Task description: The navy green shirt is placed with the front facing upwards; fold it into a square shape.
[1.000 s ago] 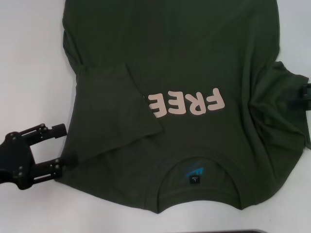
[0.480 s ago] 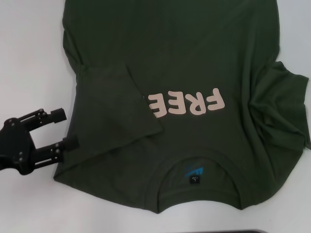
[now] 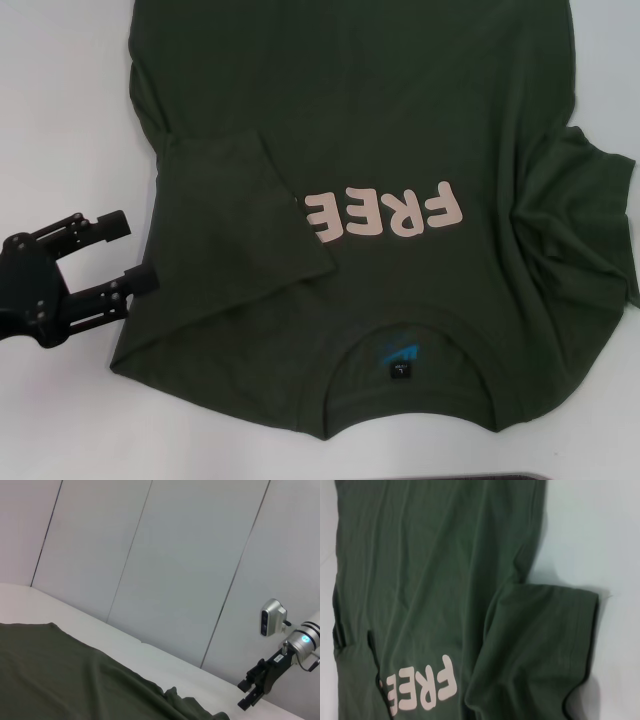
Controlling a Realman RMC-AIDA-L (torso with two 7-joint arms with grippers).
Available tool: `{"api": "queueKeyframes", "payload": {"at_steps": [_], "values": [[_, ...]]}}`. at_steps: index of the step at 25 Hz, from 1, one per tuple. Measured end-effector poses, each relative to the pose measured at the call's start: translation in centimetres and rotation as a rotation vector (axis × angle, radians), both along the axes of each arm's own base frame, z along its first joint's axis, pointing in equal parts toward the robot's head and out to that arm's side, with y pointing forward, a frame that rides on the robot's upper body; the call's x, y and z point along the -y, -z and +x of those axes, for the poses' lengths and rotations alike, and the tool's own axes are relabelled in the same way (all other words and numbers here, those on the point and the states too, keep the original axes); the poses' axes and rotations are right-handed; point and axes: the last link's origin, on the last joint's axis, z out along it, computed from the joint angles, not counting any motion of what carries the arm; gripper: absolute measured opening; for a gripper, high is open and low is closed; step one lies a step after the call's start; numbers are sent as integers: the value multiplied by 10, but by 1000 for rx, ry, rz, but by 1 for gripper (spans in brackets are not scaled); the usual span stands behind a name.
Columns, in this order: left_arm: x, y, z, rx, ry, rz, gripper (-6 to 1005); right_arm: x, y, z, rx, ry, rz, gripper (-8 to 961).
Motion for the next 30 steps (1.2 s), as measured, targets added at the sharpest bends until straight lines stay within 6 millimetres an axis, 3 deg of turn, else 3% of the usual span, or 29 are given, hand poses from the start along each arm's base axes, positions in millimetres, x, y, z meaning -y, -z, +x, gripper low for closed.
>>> {"api": "queueKeyframes", "payload": {"at_steps": [8,30], "values": [[1,1,-2,-6,-14,5,782,0,12,5,-20,57,7,853],[1,4,-2,-6,-22,7,784,-16,31,-3,-26,46,18,852]]}}
